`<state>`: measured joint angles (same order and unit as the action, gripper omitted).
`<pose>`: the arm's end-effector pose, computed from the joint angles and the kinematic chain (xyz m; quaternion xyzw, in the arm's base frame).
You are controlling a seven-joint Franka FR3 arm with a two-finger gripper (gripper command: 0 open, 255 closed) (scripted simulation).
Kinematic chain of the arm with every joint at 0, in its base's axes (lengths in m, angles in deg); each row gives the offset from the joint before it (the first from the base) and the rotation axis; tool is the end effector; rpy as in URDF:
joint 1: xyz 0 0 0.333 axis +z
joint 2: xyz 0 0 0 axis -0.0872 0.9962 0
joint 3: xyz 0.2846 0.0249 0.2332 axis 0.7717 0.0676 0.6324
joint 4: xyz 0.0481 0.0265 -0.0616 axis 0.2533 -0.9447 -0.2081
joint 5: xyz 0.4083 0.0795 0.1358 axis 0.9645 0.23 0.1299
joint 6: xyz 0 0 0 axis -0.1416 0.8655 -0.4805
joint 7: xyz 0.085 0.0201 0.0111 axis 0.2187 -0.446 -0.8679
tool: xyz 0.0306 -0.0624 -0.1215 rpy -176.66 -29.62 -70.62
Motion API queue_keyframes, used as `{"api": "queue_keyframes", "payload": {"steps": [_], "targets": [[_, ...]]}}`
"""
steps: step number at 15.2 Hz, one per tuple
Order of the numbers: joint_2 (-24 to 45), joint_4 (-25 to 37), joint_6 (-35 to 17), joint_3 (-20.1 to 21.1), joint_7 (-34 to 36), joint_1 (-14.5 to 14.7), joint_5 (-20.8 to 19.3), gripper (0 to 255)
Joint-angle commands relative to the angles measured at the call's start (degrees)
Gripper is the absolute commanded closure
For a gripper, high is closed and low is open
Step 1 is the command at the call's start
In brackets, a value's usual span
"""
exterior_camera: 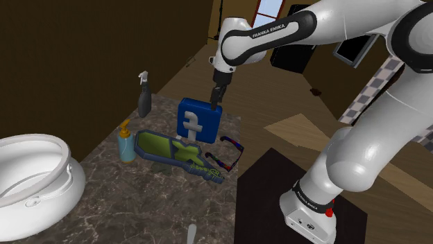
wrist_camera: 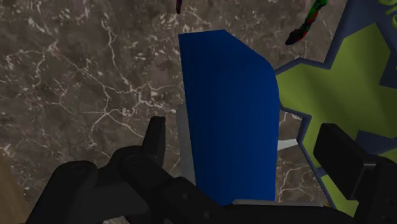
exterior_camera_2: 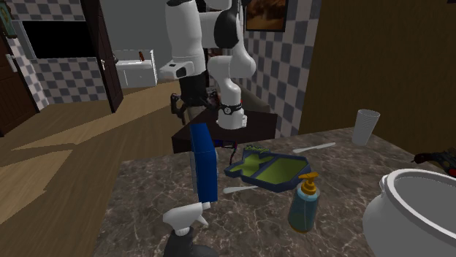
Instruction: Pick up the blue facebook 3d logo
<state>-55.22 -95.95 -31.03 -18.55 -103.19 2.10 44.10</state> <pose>0.5337 0.0424 0.3892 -0.9764 -0.2127 0.0254 0.0283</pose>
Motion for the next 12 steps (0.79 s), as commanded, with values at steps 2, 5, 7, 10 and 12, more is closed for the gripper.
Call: {"api": "queue_keyframes", "payload": {"steps": [2, 5, 7, 10, 12], "targets": [[1.85, -0.41, -2.3, 0.1, -0.4, 0.12, 0.05, 0], [3.08, -1.5, -4.61, 0.1, -0.59, 0.14, 0.21, 0], [3.77, -2.02, -5.82, 0.1, -0.69, 0.14, 0.3, 0], [3.72, -2.03, -5.78, 0.19, -0.53, 0.23, 0.31, 255], [3.72, -2.06, -5.82, 0.2, -0.51, 0.23, 0.31, 255]]}}
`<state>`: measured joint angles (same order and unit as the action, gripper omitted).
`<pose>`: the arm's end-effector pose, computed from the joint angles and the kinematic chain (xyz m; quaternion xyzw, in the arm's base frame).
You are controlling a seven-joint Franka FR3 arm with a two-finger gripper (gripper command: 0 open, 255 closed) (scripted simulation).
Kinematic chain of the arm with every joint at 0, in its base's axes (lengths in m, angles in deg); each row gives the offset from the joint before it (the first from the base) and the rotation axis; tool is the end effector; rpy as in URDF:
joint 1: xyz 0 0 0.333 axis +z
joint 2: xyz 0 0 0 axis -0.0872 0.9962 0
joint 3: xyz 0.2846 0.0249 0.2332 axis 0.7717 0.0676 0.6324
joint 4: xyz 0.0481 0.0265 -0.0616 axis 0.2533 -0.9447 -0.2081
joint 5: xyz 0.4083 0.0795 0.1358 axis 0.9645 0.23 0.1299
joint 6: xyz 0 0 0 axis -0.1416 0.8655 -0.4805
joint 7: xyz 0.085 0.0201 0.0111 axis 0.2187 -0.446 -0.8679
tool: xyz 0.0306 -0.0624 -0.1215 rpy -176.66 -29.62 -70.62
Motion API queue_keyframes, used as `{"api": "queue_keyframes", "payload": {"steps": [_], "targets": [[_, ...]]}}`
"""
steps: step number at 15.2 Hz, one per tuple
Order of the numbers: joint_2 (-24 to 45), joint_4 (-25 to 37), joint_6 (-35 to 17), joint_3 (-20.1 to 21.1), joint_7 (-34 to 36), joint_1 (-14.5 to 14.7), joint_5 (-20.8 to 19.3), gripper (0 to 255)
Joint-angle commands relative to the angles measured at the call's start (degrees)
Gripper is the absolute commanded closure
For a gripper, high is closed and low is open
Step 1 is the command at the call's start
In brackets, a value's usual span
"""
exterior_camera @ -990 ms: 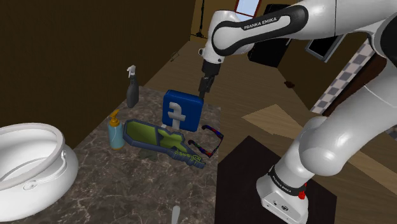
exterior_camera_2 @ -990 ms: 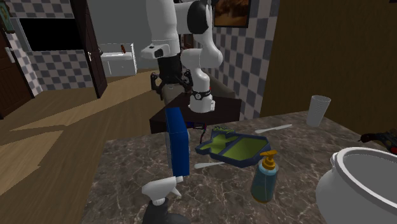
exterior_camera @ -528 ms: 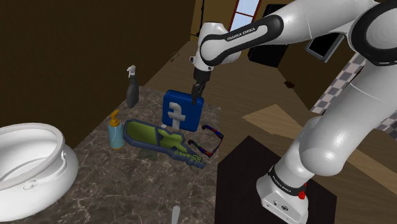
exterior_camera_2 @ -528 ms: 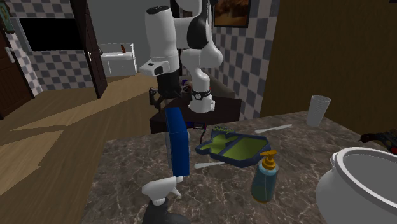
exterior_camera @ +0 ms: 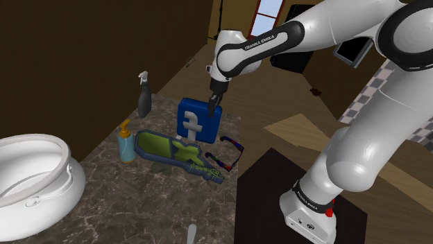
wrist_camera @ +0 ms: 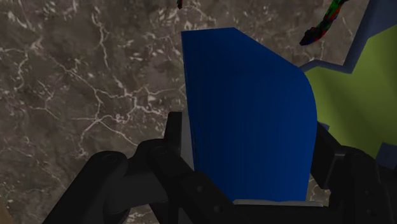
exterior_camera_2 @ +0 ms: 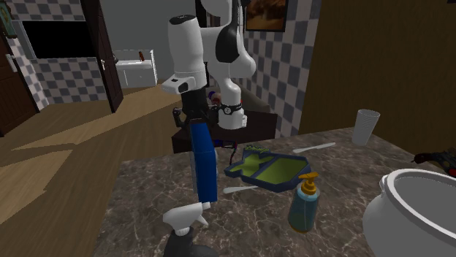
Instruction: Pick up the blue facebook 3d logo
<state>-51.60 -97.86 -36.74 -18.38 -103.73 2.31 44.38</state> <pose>0.5388 0.0460 0.3474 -0.9755 -0.2170 0.0239 0.0269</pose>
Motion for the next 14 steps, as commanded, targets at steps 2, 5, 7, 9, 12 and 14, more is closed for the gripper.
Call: {"api": "queue_keyframes", "payload": {"steps": [2, 5, 7, 9, 12, 14], "targets": [[0.2, -0.02, -0.08, 0.03, 0.04, 0.03, 0.04, 255], [0.18, -0.02, -0.06, 0.05, 0.08, 0.05, 0.04, 255], [-0.29, 0.21, 0.66, -0.07, -0.08, -0.07, -0.04, 255], [-1.13, 0.91, 2.19, -0.07, 0.04, -0.08, -0.15, 255], [-2.3, 2.05, 4.5, -0.07, 0.22, -0.09, -0.3, 255], [-3.03, 2.87, 6.04, -0.07, 0.33, -0.1, -0.39, 255]]}}
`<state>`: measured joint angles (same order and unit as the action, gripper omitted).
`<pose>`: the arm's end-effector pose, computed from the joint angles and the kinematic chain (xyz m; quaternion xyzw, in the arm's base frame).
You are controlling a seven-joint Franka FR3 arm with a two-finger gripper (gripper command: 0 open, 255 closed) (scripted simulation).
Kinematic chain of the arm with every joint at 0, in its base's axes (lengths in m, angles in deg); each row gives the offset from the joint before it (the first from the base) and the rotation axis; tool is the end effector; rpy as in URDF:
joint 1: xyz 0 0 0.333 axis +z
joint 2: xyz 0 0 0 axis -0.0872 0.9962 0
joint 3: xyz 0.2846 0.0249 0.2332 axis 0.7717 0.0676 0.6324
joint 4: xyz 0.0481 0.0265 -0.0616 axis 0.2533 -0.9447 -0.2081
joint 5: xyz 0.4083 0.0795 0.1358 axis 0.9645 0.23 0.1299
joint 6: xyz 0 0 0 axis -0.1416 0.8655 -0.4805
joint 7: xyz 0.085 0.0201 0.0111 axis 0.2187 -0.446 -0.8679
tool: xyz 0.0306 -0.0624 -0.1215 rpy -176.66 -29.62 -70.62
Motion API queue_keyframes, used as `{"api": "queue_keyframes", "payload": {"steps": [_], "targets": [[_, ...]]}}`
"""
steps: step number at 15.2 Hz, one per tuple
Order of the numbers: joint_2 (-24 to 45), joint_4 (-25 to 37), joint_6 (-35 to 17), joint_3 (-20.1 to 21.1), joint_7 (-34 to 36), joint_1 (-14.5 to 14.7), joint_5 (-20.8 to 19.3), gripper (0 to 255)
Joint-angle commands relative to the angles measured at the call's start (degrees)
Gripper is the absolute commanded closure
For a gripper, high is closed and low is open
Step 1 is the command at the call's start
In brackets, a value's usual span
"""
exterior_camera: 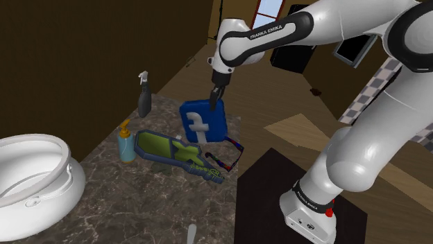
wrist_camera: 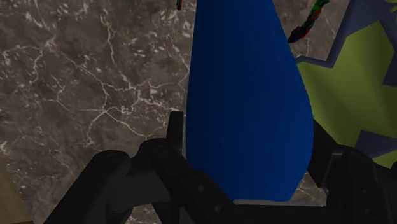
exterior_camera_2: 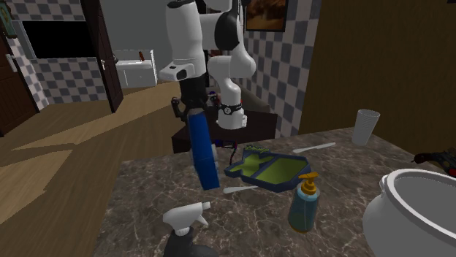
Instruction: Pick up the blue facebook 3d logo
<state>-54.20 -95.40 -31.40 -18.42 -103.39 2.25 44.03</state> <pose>0.5384 0.0453 0.3848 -0.9754 -0.2169 0.0264 0.0273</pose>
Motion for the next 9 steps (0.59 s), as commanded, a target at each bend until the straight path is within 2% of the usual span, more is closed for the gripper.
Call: {"api": "queue_keyframes", "payload": {"steps": [1, 7, 9], "targets": [[-0.77, 0.83, 1.47, -0.03, 0.04, -0.04, -0.09, 255], [-2.57, 3.65, 6.07, -0.02, 0.34, -0.06, -0.3, 255], [-2.61, 3.72, 6.19, -0.02, 0.35, -0.06, -0.3, 255]]}}
